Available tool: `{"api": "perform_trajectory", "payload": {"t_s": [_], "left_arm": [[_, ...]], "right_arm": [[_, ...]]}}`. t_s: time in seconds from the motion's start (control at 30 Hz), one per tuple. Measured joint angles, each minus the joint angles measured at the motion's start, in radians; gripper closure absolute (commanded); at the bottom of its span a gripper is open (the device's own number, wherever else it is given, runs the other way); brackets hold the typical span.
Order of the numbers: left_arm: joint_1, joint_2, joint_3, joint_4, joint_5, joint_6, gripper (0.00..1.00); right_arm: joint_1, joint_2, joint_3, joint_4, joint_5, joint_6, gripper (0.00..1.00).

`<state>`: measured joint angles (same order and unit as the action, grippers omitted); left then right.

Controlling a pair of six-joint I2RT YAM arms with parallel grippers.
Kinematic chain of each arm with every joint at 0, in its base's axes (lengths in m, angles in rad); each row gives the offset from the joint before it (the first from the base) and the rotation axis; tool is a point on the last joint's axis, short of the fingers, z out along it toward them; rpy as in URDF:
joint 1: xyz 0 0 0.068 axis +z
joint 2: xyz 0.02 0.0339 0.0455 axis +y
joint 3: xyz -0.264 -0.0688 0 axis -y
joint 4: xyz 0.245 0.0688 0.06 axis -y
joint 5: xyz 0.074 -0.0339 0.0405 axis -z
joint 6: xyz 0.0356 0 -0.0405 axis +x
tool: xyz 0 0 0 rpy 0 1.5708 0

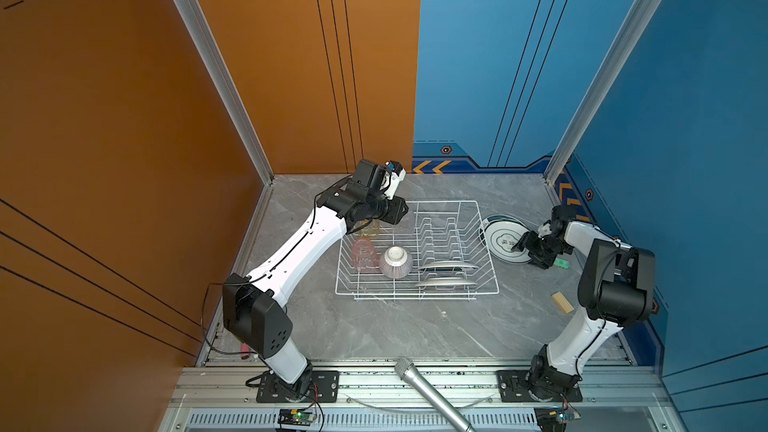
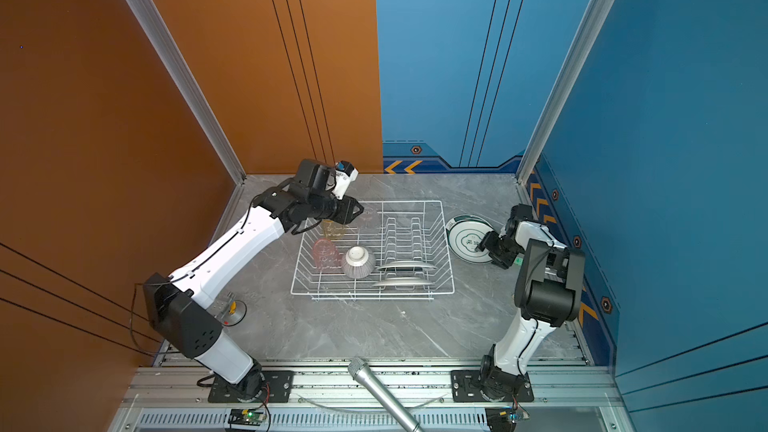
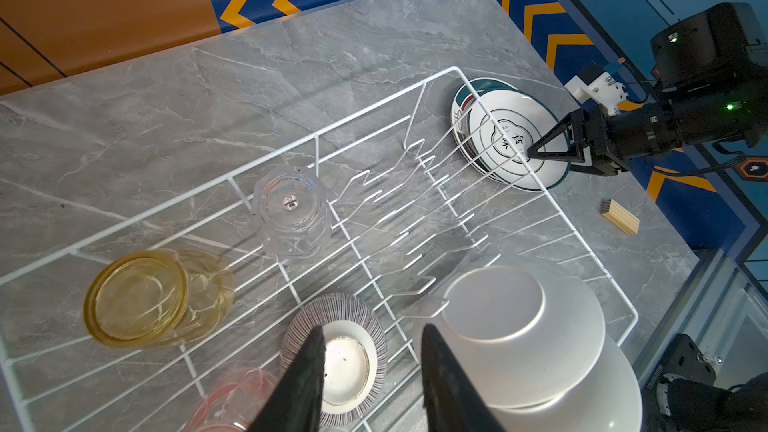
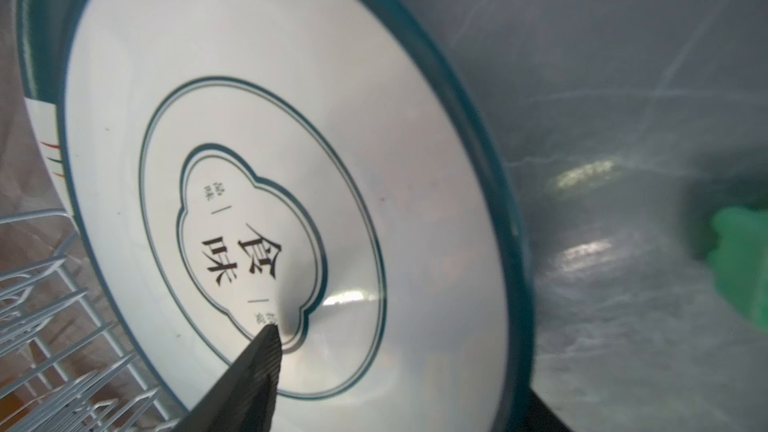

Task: Unload the mixed dishes from the dish rack
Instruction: 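Open the right gripper and lift it away from the stacked plates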

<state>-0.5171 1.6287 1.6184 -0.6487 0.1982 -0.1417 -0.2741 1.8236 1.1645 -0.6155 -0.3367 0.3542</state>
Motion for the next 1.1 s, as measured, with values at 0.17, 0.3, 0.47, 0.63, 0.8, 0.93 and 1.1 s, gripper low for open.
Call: {"api": "perform_trajectory", "payload": {"t_s": [0.17,0.3,0.47,0.63,0.8,0.93,1.1], "left_arm": [[0.006,0.0,-0.011,0.0,0.0,0.005,0.6],[0.01,-0.006,-0.019,0.0,0.0,0.008,0.6],[0.021,-0.021,-0.032,0.0,0.0,0.011,0.6],[0.026,-0.03,-0.036,0.0,0.0,0.012,0.61],[0.026,-0.032,-0.042,0.0,0.0,0.012,0.61],[0.026,-0.032,-0.043,0.0,0.0,0.011,0.6],[0.024,-0.032,-0.043,0.0,0.005,0.018,0.58]], "right_arm": [[0.06,0.0,0.002,-0.005,0.058,0.039,0.24],[0.089,0.0,0.006,-0.005,0.09,0.071,0.23],[0.094,0.01,0.026,-0.005,0.12,0.096,0.22],[0.089,0.039,0.063,-0.005,0.134,0.1,0.21],[0.083,0.062,0.079,-0.002,0.135,0.1,0.21],[0.082,0.062,0.079,-0.002,0.134,0.099,0.21],[0.064,0.06,0.078,-0.002,0.132,0.097,0.21]]}}
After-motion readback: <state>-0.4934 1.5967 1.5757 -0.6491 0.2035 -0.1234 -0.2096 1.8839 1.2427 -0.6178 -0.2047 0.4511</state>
